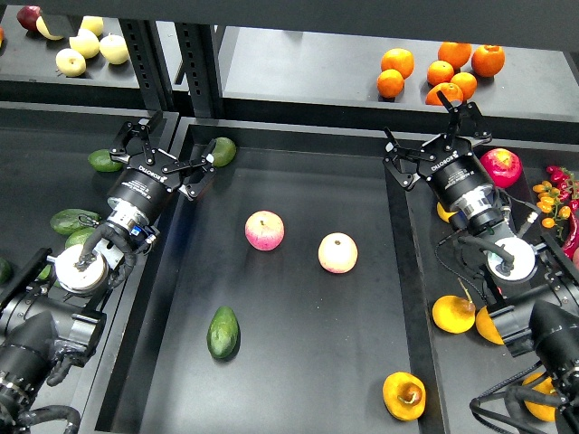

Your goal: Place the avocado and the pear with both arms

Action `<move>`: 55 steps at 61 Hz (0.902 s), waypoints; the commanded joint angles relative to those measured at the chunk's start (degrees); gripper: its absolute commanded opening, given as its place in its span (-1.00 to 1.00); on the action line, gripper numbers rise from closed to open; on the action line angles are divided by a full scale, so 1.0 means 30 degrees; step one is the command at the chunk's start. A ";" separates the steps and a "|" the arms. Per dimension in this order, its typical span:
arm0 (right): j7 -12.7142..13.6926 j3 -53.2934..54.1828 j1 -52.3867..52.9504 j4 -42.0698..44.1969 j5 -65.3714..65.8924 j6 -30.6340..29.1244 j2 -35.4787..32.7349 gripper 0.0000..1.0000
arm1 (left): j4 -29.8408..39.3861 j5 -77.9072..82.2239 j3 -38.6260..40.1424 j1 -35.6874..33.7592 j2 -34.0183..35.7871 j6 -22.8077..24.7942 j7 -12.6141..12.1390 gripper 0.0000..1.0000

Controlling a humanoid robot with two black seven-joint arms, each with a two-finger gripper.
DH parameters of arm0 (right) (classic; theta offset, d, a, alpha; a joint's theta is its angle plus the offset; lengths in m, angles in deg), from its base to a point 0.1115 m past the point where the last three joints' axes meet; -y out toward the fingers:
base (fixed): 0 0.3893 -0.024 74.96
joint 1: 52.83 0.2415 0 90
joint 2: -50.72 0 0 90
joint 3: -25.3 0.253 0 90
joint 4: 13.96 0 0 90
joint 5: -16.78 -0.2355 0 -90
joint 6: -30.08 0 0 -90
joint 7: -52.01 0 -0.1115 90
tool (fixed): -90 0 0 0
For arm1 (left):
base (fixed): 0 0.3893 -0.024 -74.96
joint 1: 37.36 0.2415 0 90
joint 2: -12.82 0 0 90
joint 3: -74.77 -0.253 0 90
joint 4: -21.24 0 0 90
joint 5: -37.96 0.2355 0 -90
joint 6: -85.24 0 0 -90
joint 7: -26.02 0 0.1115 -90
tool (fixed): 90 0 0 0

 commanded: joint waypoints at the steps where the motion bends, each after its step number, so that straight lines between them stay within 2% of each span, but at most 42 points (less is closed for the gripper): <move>1: 0.0001 -0.0002 0.0001 -0.0014 0.0000 0.0000 0.0000 1.00 | -0.0044 0.0000 -0.0019 -0.0147 0.0000 0.0000 0.0005 0.99; 11: 0.0001 -0.0002 0.0001 -0.0014 0.0000 0.0000 0.0000 1.00 | -0.0073 0.0000 0.0011 -0.0147 0.0000 0.0000 -0.0024 0.99; 25: -0.0028 -0.0002 0.0001 0.0044 0.0000 0.0000 0.0000 1.00 | -0.0220 0.0000 0.0099 -0.0147 0.0000 0.0000 -0.0581 0.99; 43: 0.0000 -0.0002 0.0001 0.0132 0.0000 0.0000 0.0000 1.00 | -0.0308 0.0029 -0.0107 -0.1142 0.0000 0.0000 -0.3451 0.99; 50: -0.0029 -0.0002 -0.0058 0.0103 0.0000 0.0000 0.0000 1.00 | -0.0308 0.0117 -0.0719 -0.2167 0.0000 0.0000 -0.4886 0.97; 55: -0.0029 -0.0002 -0.0087 0.0132 0.0000 0.0000 0.0000 1.00 | -0.0425 0.0088 -0.1951 -0.2753 0.0000 0.0000 -0.5227 0.96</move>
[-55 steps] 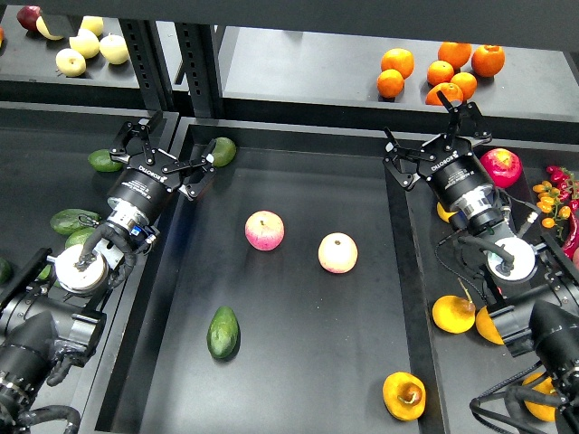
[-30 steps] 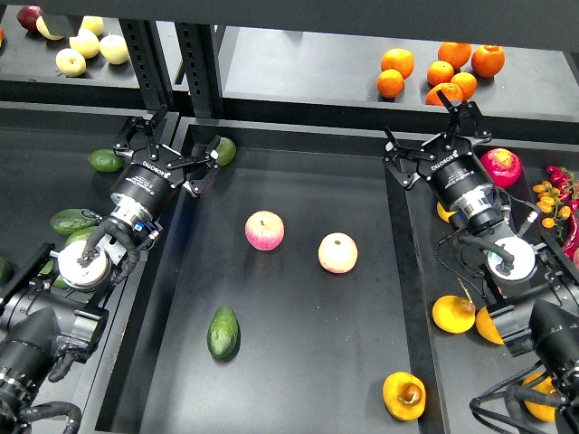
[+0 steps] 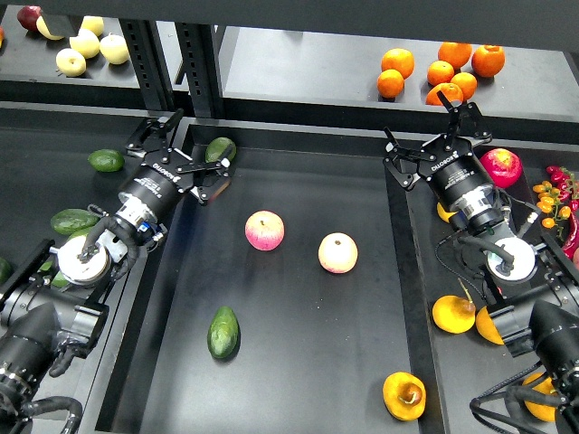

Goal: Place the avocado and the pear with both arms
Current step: 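Swing the left gripper over the centre bin toward the dark green avocado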

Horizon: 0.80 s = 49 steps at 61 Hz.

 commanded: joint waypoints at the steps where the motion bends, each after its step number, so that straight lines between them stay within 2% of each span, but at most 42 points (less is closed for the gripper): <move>1: -0.0010 0.0001 -0.0045 0.0037 0.0000 0.0000 0.0000 1.00 | -0.0205 -0.0042 -0.1866 -0.1053 -0.0002 0.0000 -0.0706 0.96; 4: 0.0020 0.0001 -0.0045 0.0037 0.0000 0.0000 0.0000 1.00 | -0.0323 -0.0043 -0.2690 -0.1582 -0.0002 0.0000 -0.0706 0.96; 6: 0.0020 0.0001 -0.0045 0.0037 0.0000 0.0000 0.0000 1.00 | -0.0469 -0.0072 -0.4319 -0.2252 0.1045 0.0000 -0.0706 0.96; 21: 0.0020 0.0001 -0.0074 0.0066 0.0000 0.0000 0.0000 1.00 | -0.0030 0.0104 -0.9661 -0.3340 0.3483 0.0000 -0.0706 0.95; 29: 0.0020 0.0030 -0.0074 0.0066 0.0000 0.0000 0.0000 1.00 | 0.0467 0.0104 -1.3115 -0.4948 0.5356 0.0000 -0.0706 0.95; 49: 0.0049 0.0030 -0.0103 0.0066 0.0000 0.0000 0.0000 1.00 | 0.0761 0.1068 -1.8860 -0.7909 0.7703 0.0000 -0.0706 0.95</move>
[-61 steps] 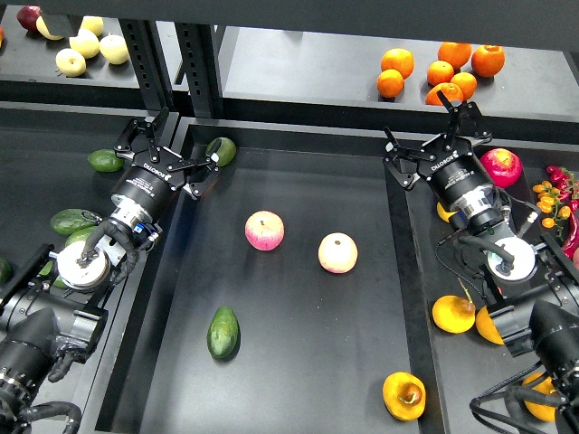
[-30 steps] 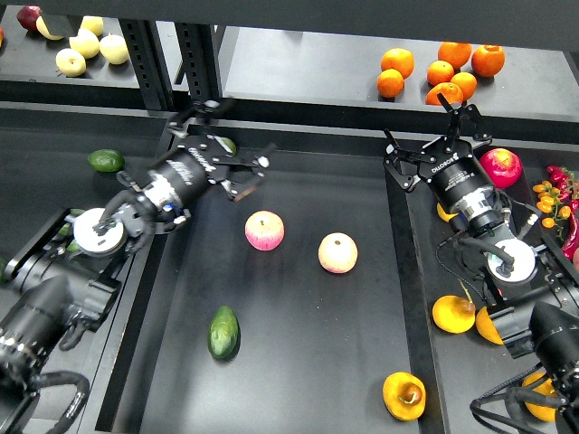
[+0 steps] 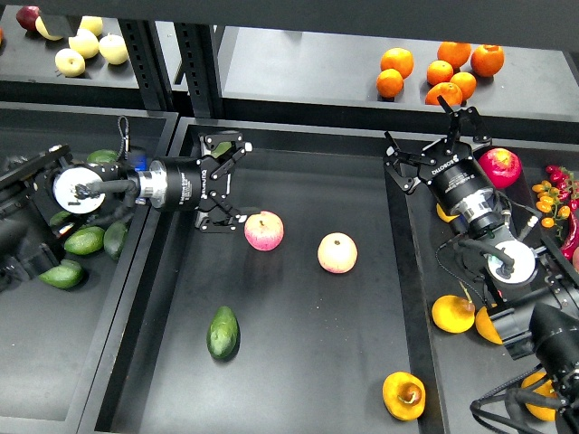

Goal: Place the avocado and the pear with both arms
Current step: 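Swing the left gripper over the centre bin toward the dark green avocado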

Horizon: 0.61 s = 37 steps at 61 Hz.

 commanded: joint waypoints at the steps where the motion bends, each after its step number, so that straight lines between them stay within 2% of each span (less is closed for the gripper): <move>1: -0.0001 -0.0001 0.0000 -0.0001 0.0002 0.0000 -0.0001 1.00 | 0.0021 0.0979 -0.1885 -0.1055 0.0716 0.0000 0.0003 0.95; 8: 0.0028 -0.0001 0.0000 0.0116 0.0002 0.0000 -0.0001 1.00 | 0.0138 0.2621 -0.2796 -0.1614 0.0746 0.0000 0.0003 0.95; 24: 0.0028 -0.0001 -0.0029 0.0145 0.0002 0.0000 -0.0001 1.00 | 0.2012 0.6662 -0.4465 -0.1379 0.0746 0.0000 0.0003 0.95; 37: 0.0028 -0.0001 -0.0029 0.0145 0.0002 0.0000 -0.0001 1.00 | 0.2277 0.7280 -0.5432 -0.1321 0.0512 0.0000 0.0003 0.95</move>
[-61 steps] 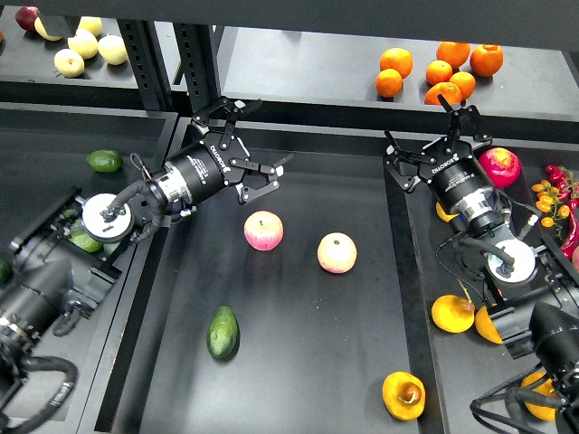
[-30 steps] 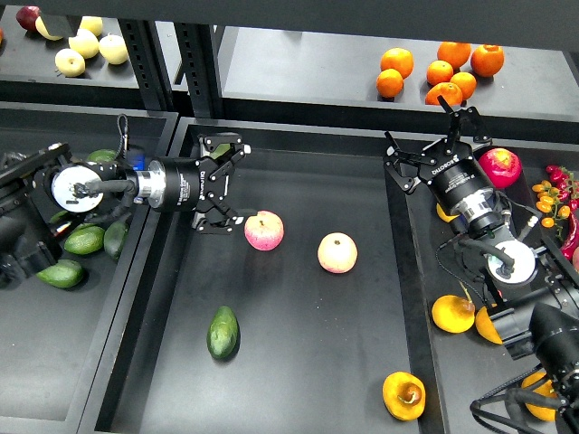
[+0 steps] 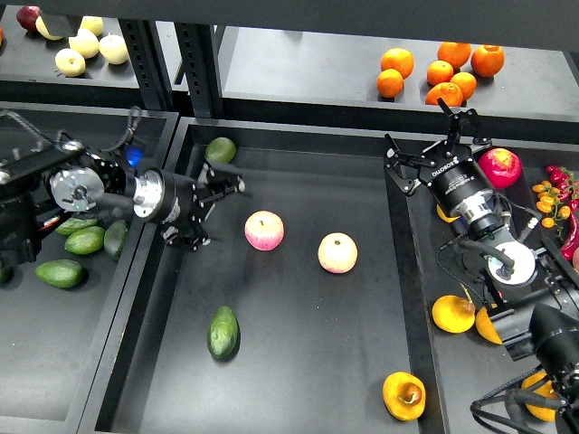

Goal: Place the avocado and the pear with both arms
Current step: 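Swing the left gripper over the centre bin toward the dark green avocado, then lower the left gripper onto the avocado and close it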

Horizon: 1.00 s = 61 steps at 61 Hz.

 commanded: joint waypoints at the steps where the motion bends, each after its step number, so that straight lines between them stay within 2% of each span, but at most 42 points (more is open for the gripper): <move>1: -0.0001 0.0028 -0.0029 -0.0001 0.0001 0.0000 0.0000 1.00 | 0.0052 0.0176 -0.0486 0.0007 -0.0135 -0.0001 -0.0001 0.95; 35: -0.0001 0.0057 -0.0088 -0.0060 0.0001 0.0000 0.0000 1.00 | -0.1237 0.3163 -0.1249 0.1090 -0.1336 -0.0001 -0.0001 0.96; 61: -0.0001 0.0262 -0.0117 -0.0060 0.0001 0.0000 0.0000 1.00 | -0.1354 0.4922 -0.1249 0.2174 -0.1834 -0.0001 -0.0001 0.96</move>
